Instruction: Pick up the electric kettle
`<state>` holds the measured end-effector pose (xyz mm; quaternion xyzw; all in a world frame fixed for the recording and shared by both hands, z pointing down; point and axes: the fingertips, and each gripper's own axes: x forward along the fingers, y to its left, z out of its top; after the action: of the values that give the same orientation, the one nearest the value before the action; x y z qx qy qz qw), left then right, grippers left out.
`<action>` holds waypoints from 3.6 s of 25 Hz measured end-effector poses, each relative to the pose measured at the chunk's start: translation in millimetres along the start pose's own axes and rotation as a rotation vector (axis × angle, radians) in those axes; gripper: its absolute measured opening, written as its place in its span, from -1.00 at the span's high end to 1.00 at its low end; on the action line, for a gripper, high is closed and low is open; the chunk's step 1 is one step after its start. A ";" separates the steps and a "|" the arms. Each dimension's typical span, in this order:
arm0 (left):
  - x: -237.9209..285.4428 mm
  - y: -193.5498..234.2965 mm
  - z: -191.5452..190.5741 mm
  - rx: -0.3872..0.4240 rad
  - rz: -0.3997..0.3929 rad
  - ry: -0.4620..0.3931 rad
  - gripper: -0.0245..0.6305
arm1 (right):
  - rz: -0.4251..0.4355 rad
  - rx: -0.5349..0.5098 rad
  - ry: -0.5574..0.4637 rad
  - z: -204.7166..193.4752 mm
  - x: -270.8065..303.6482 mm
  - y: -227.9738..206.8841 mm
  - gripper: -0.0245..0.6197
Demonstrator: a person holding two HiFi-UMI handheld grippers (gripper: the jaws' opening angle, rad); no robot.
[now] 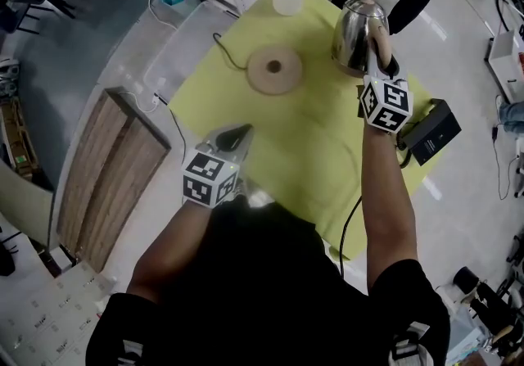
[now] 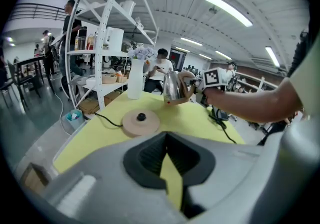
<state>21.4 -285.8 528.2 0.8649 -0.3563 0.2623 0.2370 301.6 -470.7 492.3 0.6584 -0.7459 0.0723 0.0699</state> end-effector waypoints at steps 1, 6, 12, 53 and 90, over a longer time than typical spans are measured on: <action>0.0 0.8 -1.0 -0.002 0.000 0.001 0.92 | -0.008 0.000 0.004 -1.8 -1.9 0.2 0.71; -1.1 -0.8 -2.8 -0.005 -0.018 0.009 0.92 | -0.010 -0.012 0.045 -12.5 -13.8 3.6 0.69; -1.8 -6.1 2.2 0.013 -0.048 0.005 0.92 | -0.002 -0.009 0.119 -28.3 -28.8 4.5 0.67; -19.3 -11.9 21.1 0.071 -0.160 -0.064 0.92 | -0.077 -0.034 0.347 -102.7 -86.2 8.7 0.47; -134.0 -11.0 -0.7 0.198 -0.373 -0.182 0.92 | 0.006 0.107 0.168 -22.1 -268.5 244.5 0.91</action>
<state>-52.3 -212.5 442.8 0.9549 -0.1827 0.1686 0.1625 92.3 -175.3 456.5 0.6505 -0.7345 0.1672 0.0965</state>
